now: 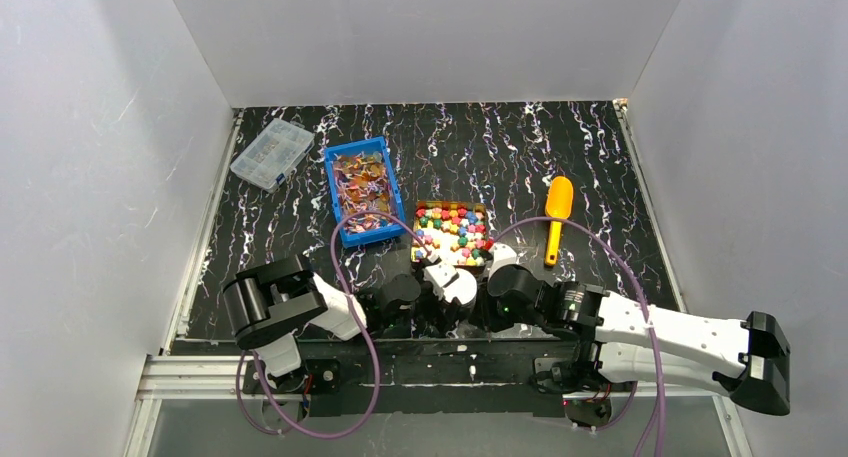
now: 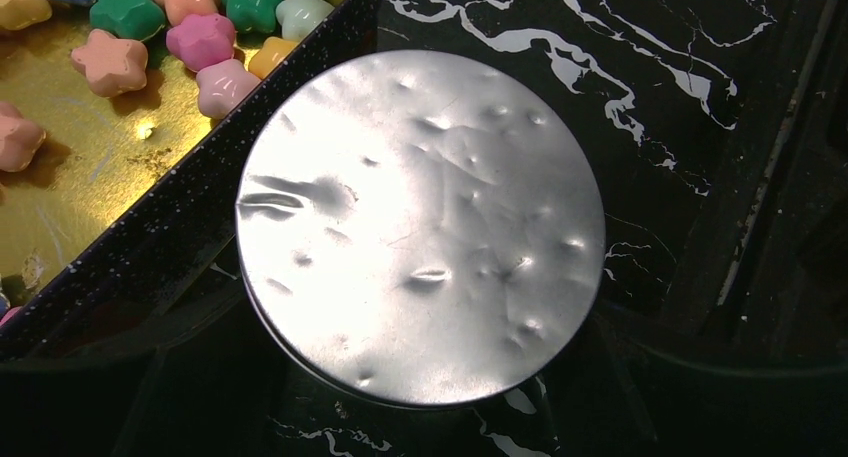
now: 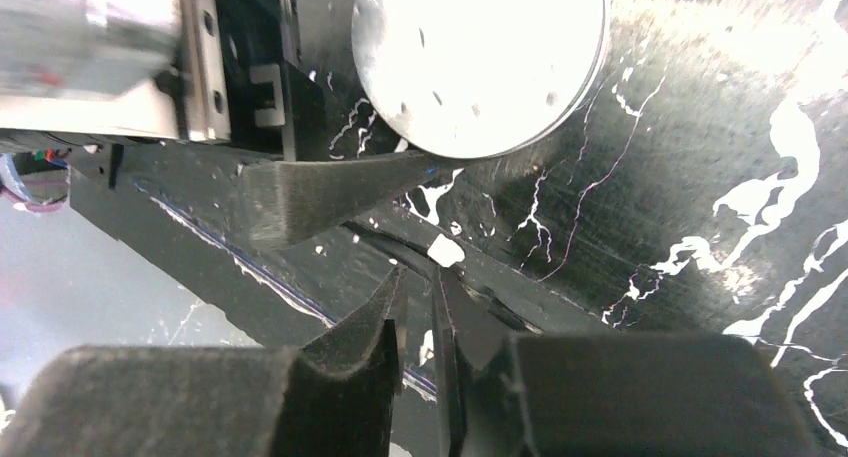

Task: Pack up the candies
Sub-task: Screw the bottle lid onto the packing bottle.

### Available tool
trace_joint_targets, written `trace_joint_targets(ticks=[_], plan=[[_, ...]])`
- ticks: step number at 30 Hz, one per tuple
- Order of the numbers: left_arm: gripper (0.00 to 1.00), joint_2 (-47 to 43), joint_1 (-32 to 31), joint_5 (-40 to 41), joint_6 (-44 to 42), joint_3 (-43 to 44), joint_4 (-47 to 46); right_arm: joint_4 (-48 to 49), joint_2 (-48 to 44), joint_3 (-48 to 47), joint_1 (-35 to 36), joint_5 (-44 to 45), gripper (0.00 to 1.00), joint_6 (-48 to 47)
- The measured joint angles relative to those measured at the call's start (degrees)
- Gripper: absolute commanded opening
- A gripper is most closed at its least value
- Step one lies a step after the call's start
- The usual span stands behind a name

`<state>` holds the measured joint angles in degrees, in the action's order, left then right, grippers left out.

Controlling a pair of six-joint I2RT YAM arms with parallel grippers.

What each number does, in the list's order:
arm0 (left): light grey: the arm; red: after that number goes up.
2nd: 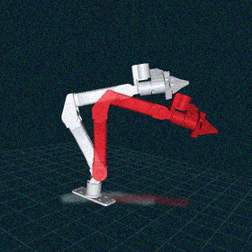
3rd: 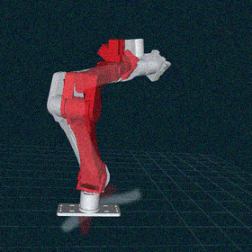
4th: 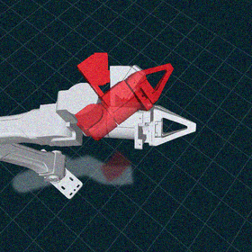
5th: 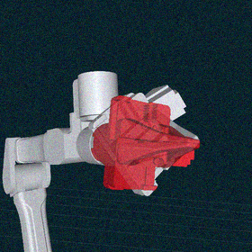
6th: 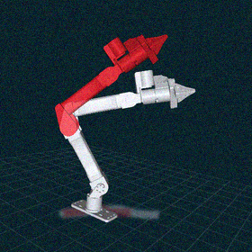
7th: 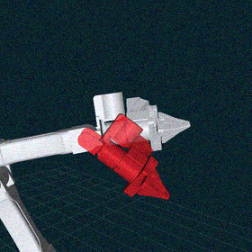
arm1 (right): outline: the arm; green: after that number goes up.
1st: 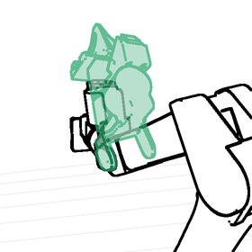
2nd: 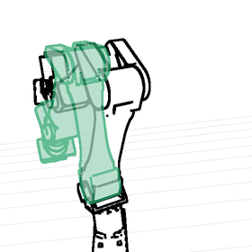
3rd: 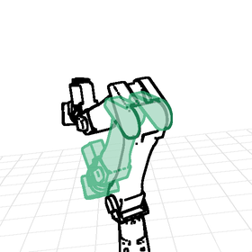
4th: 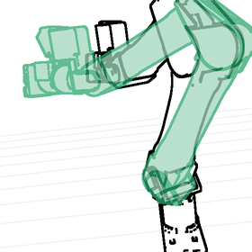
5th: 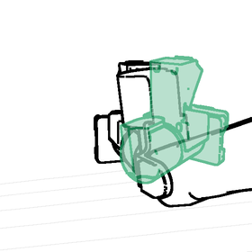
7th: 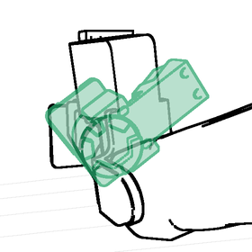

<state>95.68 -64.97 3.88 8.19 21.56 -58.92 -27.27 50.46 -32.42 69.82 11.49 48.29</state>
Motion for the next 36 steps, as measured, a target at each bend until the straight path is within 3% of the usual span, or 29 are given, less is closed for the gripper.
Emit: trace_joint_targets(ticks=[7, 10, 11, 12, 27, 30, 31, 32, 36], plan=[[0.59, -2.51, 0.37, 0.46, 0.46, 0.0, 4.2, -4.04, -0.04, -4.74, 0.02, 5.16, 0.5, -2.1], [0.69, -3.98, 0.5, 0.46, 0.72, 0.0, 6.58, -5.16, 1.4, -6.47, 0.02, 6.91, 0.54, -3.34], [0.91, -4.48, 0.55, 0.46, 0.87, 0.0, 7.34, -5.42, 1.79, -6.86, 0.02, 7.32, 0.54, -3.72], [0.98, -5.09, 0.59, 0.46, 0.92, -0.02, 8.33, -5.62, 2.19, -7.26, 0.02, 7.72, 0.55, -4.09], [0.98, -15.65, 0.72, -1.09, 2.73, -0.61, 24.81, -5.81, 4.79, -9.38, -0.11, 9.62, 0.64, -6.97], [0.98, -19.08, 0.72, -1.97, 3.3, -0.61, 30.45, -5.81, 4.79, -9.38, -0.35, 9.68, 0.77, -6.93], [0.98, -20.37, 0.72, -2.21, 3.45, -0.57, 32.68, -5.84, 4.79, -9.38, -0.39, 9.81, 0.94, -6.95], [0.98, -21.57, 0.72, -2.4, 3.69, -0.39, 34.99, -5.81, 4.79, -9.38, -0.44, 9.94, 0.98, -6.95], [0.98, -25.66, 0.72, -2.71, 5.01, 1.49, 45.66, -5.88, 4.79, -9.38, -0.83, 10.95, 0.98, -7.63]])
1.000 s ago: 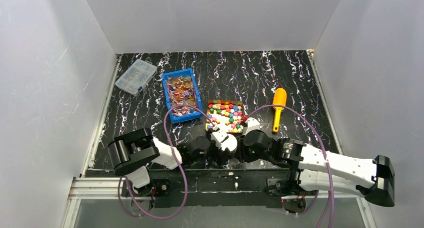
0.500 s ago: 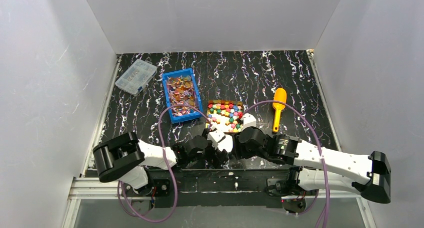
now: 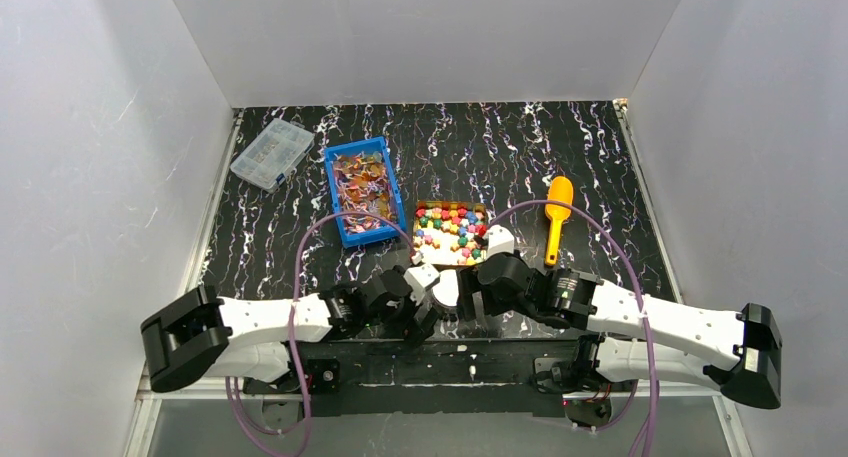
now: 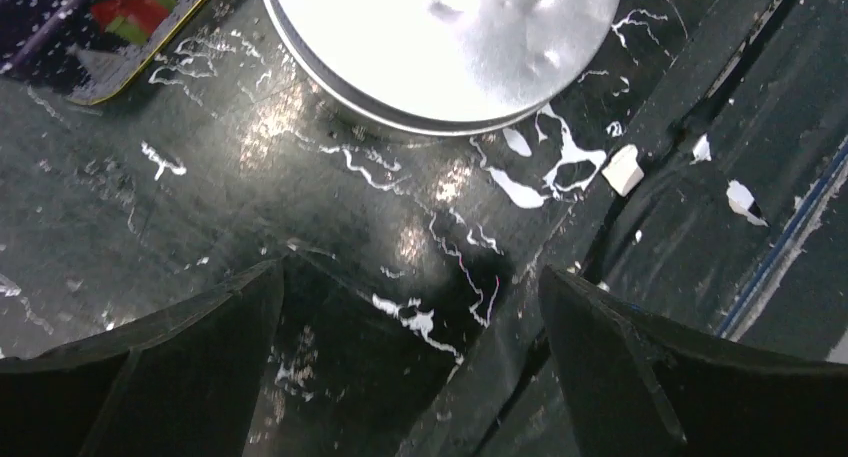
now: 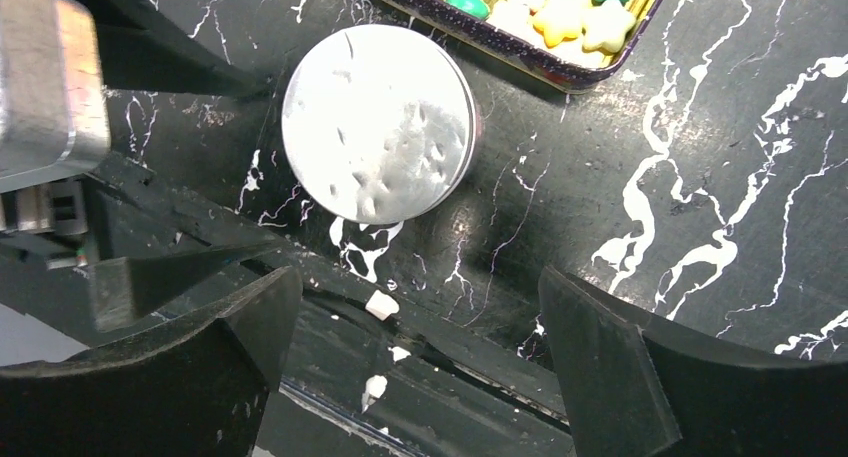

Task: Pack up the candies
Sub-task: Screw the bottle lid onto the packing bottle, then reset both arms

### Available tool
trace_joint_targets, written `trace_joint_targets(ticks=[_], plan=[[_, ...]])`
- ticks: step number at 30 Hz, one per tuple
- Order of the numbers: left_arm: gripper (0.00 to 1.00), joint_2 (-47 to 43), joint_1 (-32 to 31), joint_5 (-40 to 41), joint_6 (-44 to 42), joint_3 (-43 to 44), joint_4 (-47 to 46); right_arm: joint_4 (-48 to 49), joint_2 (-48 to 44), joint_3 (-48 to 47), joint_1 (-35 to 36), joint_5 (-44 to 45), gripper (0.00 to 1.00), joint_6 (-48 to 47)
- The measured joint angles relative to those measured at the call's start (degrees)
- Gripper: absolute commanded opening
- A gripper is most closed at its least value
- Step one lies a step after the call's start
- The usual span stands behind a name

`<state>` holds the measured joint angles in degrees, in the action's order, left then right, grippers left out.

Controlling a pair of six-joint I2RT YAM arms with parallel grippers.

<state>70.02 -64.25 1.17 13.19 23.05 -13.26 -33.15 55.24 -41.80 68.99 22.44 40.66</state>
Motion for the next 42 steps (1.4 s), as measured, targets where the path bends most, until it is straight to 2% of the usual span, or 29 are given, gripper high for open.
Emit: trace_joint_targets(ticks=[9, 16, 21, 26, 32, 38, 42], plan=[[0.98, -6.62, 0.0, 2.99, 3.98, 12.81, 24.65, -0.68, 1.77, -2.62, -1.77, 1.75, 0.99, -2.19], [0.98, -4.81, 0.13, 8.96, 7.74, 28.94, 41.16, -1.07, 5.03, -8.48, -5.07, 2.58, 0.98, -6.6], [0.98, -3.43, 2.01, 10.95, 8.5, 36.15, 49.64, -1.46, 7.41, -11.98, -10.01, 2.49, 0.98, -10.38], [0.98, -3.45, 7.54, 11.82, 8.22, 41.97, 55.56, -1.9, 8.94, -14.71, -17.25, 0.57, 0.98, -14.21], [0.98, -4.85, 17.16, 12.11, 6.36, 47.23, 59.82, -3.17, 9.09, -17.07, -26.36, -3.37, 0.98, -17.29], [0.98, -7.37, 26.95, 11.26, 5.51, 48.11, 60.35, -4.15, 8.28, -18.82, -34.03, -7.76, 0.98, -18.86], [0.98, -9.6, 34.38, 7.96, 5.22, 48.0, 59.49, -4.55, 6.16, -18.82, -40.89, -11.74, 0.99, -19.65]])
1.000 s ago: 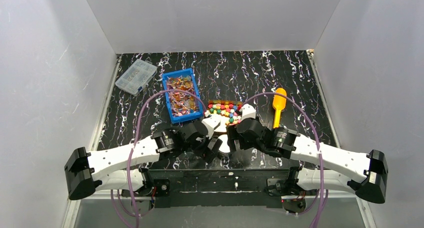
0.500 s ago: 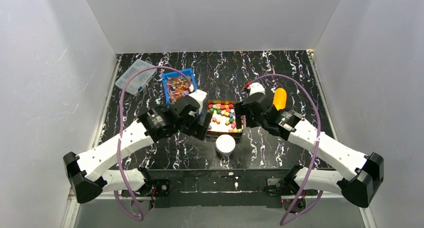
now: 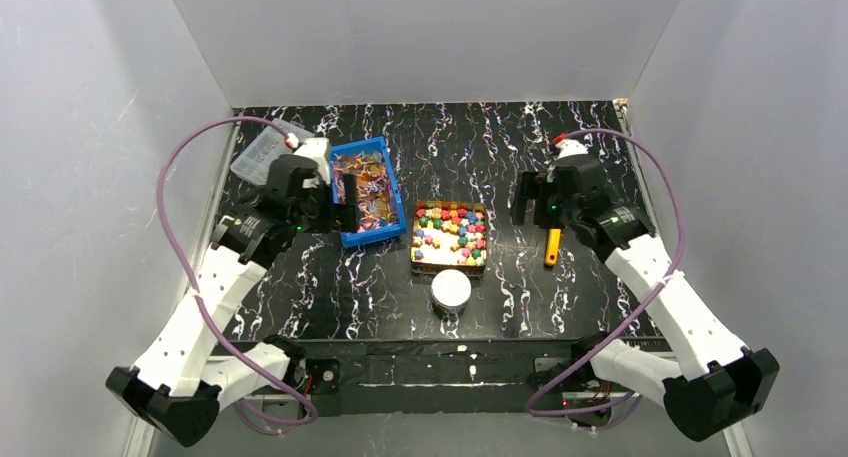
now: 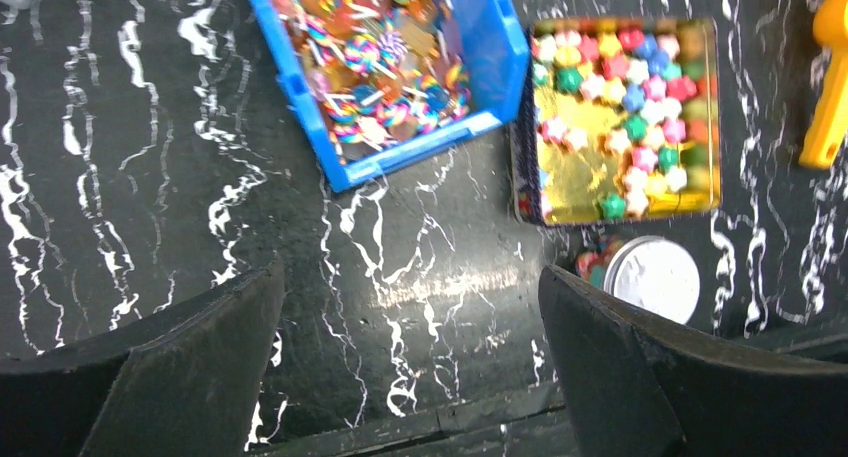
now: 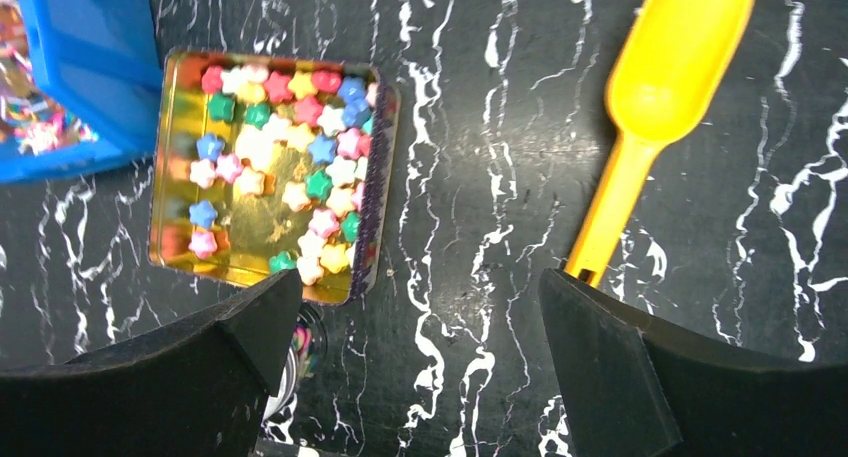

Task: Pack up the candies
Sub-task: Reset both arms

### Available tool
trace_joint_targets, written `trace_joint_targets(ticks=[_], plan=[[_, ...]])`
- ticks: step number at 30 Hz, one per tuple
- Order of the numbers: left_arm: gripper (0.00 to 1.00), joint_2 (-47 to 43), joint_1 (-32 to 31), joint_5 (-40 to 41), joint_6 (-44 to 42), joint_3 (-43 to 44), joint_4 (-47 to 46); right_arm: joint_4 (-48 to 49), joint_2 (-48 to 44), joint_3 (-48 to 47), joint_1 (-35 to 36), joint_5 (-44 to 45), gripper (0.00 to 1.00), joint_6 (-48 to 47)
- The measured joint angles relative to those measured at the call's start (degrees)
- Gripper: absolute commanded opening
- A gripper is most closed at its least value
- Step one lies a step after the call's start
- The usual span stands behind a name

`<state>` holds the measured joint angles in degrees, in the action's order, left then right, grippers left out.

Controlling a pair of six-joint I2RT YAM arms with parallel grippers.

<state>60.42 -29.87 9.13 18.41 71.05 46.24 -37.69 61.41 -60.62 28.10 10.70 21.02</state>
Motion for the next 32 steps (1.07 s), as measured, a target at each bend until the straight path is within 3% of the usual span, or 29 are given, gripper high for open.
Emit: trace_joint_targets(ticks=[4, 7, 23, 32], plan=[[0.98, -4.2, 6.51, -2.62, 0.04, -2.1, -2.03, -0.17, -3.02, 0.04, -6.73, -3.54, 0.98, -0.31], [0.98, -7.85, 7.34, -3.82, 0.15, -5.01, -3.39, -0.94, -5.57, 0.35, -8.9, -5.16, 0.98, -0.42], [0.98, -25.88, 7.37, -12.13, 0.02, -17.94, -7.43, 0.74, -25.44, 13.94, -9.25, -9.2, 0.98, -0.57], [0.98, -30.62, 7.37, -13.79, -0.44, -24.94, -8.5, 2.49, -29.31, 16.61, -9.25, -9.22, 0.98, -1.95]])
